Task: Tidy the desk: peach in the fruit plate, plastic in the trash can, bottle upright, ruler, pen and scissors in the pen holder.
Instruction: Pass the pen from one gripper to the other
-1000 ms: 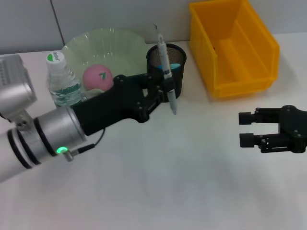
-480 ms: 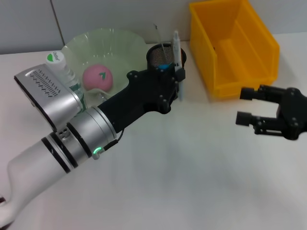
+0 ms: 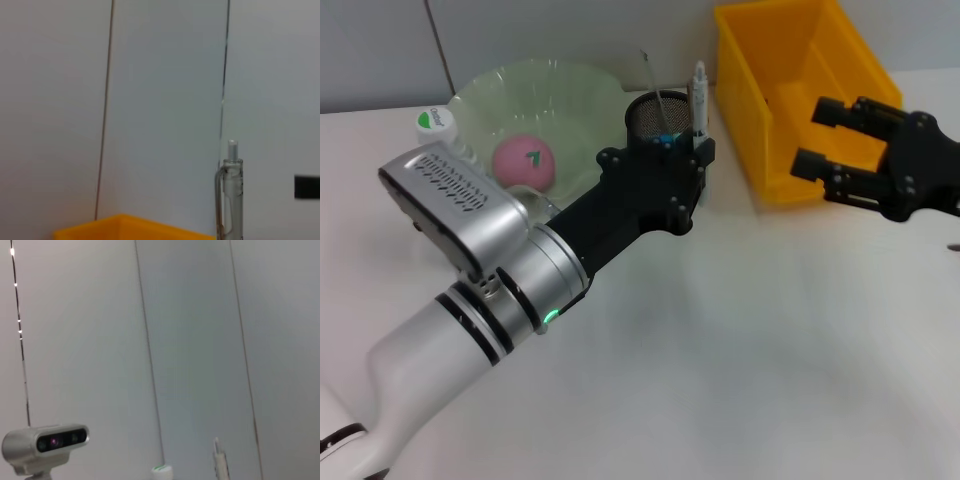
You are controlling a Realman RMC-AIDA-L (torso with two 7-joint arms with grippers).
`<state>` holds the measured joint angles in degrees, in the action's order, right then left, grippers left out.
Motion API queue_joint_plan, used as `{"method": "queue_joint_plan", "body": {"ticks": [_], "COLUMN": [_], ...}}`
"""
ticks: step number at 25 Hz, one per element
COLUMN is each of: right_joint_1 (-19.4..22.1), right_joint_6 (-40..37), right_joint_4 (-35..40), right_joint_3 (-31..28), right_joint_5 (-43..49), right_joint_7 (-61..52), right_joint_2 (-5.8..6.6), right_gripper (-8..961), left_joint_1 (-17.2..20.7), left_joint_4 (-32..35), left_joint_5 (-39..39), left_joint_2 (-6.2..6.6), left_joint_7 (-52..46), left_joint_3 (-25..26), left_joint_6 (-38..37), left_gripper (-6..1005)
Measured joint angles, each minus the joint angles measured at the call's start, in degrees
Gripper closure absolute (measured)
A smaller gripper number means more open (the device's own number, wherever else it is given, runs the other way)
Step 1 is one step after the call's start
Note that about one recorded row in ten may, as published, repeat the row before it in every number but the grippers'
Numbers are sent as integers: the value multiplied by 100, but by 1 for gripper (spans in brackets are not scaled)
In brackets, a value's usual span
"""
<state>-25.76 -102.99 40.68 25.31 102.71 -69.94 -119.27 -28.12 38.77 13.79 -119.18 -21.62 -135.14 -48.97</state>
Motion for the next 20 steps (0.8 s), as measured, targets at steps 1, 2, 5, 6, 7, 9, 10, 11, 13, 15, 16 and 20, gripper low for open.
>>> {"method": "queue_joint_plan", "body": {"ticks": [1, 2, 5, 6, 7, 9, 10, 11, 13, 15, 16, 20], "right_joint_1": [-47, -89, -238, -311, -311, -400, -400, -450, -472, -475, -475, -475], "right_joint_6": [52, 93, 259, 407, 407, 641, 641, 794, 890, 945, 998, 1259], "right_joint_4": [-68, -125, -269, -316, -316, -344, -344, -368, -402, -416, -430, -441], "right_joint_3": [1, 4, 56, 134, 134, 279, 279, 433, 611, 712, 815, 1256], "right_joint_5": [-22, -36, -68, -84, -84, -119, -119, -201, -350, -445, -536, -834], "right_joint_7": [91, 158, 304, 323, 323, 329, 329, 337, 373, 409, 446, 502], "right_joint_2": [0, 0, -2, -10, -10, -27, -27, -35, -37, -36, -37, -37], "right_gripper": [192, 192, 192, 192, 192, 192, 192, 192, 192, 192, 192, 192], "left_joint_1": [0, 0, -40, -43, -43, -45, -45, -46, -44, -44, -44, -32], "left_joint_4": [0, 0, 177, 214, 214, 349, 349, 352, 355, 358, 361, 383], "left_joint_5": [0, 0, 226, 362, 362, 818, 818, 845, 893, 912, 926, 962], "left_joint_2": [0, 0, 0, 0, 0, 0, 0, 0, 0, 0, 0, 0], "left_joint_7": [0, 0, 137, 280, 280, 754, 754, 780, 835, 876, 904, 955], "left_joint_3": [0, 0, -19, -47, -47, -170, -170, -179, -200, -220, -227, -240], "left_joint_6": [0, 0, 424, 497, 497, 645, 645, 648, 652, 658, 666, 681], "left_gripper": [827, 827, 826, 825, 825, 824, 824, 823, 823, 822, 821, 820]}}
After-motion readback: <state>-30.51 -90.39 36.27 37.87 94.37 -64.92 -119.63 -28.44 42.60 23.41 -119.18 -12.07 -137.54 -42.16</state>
